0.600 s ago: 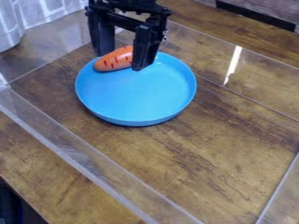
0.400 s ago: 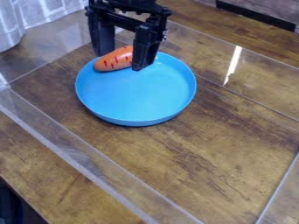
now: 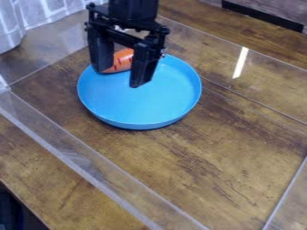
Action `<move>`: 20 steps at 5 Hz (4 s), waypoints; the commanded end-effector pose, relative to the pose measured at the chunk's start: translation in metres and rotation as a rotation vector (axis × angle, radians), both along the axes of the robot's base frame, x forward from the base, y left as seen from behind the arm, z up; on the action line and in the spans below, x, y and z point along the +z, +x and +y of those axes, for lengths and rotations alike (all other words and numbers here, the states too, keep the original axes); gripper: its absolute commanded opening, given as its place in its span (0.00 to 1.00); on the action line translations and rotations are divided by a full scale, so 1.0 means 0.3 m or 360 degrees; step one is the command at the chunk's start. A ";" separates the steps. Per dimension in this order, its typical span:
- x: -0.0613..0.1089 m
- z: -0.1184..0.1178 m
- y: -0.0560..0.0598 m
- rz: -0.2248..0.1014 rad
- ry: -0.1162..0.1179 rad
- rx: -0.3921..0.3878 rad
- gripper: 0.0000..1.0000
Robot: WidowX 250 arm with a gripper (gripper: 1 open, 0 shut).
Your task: Put the carrot in the blue tray
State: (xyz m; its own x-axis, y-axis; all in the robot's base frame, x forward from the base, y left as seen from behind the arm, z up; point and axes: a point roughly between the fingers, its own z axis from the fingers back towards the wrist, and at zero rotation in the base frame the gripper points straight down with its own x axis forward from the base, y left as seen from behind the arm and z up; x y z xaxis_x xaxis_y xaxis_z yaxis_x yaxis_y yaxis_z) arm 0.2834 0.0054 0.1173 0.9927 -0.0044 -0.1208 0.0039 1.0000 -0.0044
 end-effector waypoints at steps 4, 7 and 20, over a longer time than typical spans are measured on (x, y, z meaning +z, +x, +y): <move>0.078 0.056 -0.023 -0.0098 -0.0042 0.0062 1.00; 0.060 0.077 -0.016 -0.0097 -0.0075 0.0085 1.00; 0.001 0.145 0.047 -0.0118 -0.0177 0.0054 1.00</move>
State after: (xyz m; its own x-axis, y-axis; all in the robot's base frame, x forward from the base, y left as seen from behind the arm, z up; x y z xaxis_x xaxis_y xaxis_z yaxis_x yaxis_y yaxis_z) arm 0.2916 0.0417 0.1028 0.9947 0.0009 -0.1030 -0.0139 0.9920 -0.1255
